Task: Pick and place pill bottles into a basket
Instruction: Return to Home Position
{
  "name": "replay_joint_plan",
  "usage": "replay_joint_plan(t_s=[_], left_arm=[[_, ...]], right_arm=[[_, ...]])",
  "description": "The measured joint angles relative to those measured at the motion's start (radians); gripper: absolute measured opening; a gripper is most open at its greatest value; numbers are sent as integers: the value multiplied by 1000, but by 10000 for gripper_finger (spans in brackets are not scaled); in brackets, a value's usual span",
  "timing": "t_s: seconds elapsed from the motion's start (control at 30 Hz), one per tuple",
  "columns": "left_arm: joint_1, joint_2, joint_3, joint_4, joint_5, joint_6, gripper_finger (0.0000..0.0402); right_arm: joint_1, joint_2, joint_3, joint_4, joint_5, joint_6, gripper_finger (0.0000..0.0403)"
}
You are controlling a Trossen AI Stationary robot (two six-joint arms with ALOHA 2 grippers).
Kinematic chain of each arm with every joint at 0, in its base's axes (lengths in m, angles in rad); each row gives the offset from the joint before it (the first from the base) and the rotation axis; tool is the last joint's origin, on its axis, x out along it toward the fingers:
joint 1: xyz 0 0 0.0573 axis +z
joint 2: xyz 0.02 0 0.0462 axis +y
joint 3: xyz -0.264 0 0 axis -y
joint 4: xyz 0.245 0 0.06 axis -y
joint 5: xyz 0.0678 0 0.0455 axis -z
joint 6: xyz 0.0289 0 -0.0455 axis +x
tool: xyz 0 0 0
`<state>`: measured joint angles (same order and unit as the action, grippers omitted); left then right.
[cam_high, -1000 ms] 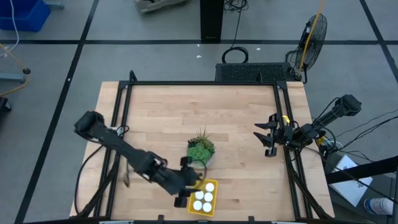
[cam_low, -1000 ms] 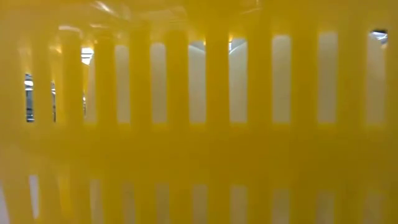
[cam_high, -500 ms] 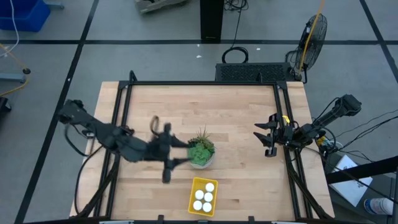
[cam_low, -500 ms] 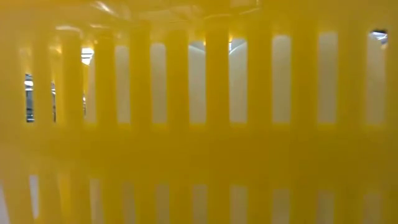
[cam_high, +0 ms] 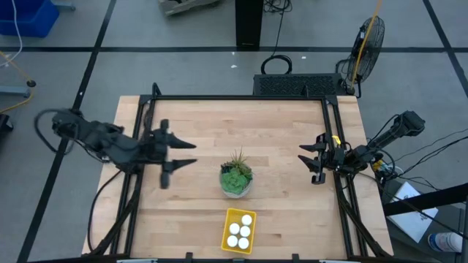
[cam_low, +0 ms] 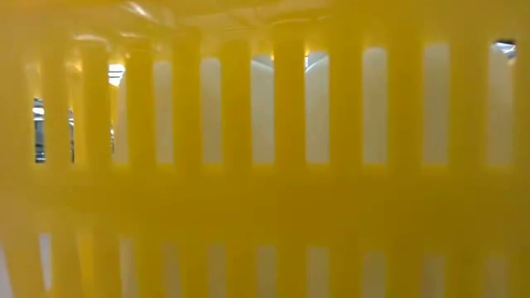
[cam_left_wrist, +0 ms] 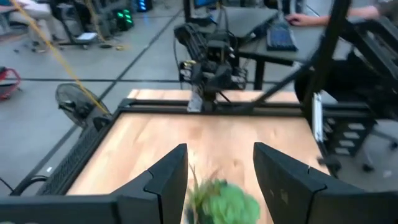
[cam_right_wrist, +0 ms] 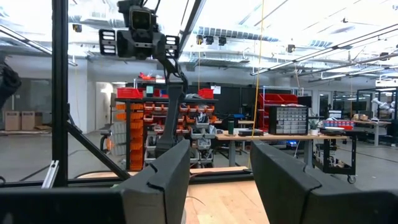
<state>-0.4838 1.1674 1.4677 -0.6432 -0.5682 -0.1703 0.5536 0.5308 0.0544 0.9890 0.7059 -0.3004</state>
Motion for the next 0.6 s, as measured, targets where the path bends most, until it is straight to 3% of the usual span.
replay_joint_plan(t_s=[0.47, 0.6], left_arm=[[-82, -216, 0, -278, 29, 33, 186], [-105, -270, 0, -351, 118, 128, 186]], right_arm=[[0, 0, 0, 0, 0, 0, 160], [0, 0, 0, 0, 0, 0, 161]])
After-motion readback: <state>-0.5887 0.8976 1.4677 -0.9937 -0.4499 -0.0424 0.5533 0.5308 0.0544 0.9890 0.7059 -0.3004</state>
